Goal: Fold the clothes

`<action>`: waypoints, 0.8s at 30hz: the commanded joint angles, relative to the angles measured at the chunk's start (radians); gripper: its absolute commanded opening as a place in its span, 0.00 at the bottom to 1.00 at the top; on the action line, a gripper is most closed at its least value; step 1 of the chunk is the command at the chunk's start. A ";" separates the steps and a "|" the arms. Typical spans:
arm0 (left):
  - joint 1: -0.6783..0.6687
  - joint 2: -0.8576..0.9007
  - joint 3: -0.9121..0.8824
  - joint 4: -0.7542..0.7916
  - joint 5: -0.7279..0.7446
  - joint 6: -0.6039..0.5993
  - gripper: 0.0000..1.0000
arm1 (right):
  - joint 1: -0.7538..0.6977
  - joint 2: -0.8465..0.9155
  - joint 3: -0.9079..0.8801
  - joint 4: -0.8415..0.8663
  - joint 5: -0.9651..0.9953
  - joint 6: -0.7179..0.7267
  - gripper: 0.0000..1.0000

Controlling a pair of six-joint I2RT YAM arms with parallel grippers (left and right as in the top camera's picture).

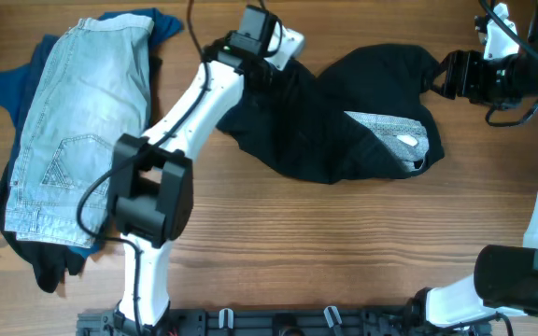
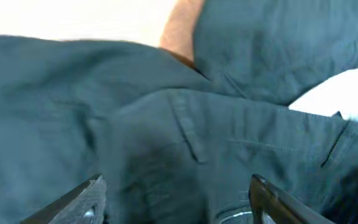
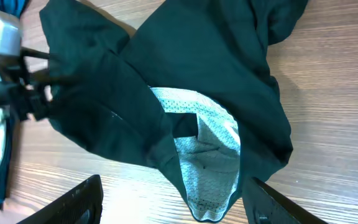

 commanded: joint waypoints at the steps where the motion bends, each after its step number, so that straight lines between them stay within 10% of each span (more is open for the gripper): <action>1: -0.023 0.062 0.011 -0.007 0.030 0.048 0.66 | 0.000 -0.009 0.009 0.001 0.010 0.010 0.72; 3: -0.023 0.066 0.011 -0.005 0.029 0.045 0.24 | 0.000 -0.009 0.009 0.001 0.010 0.011 0.72; 7: -0.020 0.020 0.032 -0.002 0.017 -0.019 0.04 | 0.000 -0.009 0.009 0.005 0.010 0.011 0.72; 13: -0.034 -0.169 0.046 -0.048 0.003 -0.065 0.04 | 0.000 -0.009 0.009 0.008 0.010 0.011 0.72; 24: -0.130 -0.325 0.044 -0.579 0.003 -0.060 0.04 | 0.000 -0.009 0.009 -0.011 0.010 0.011 0.76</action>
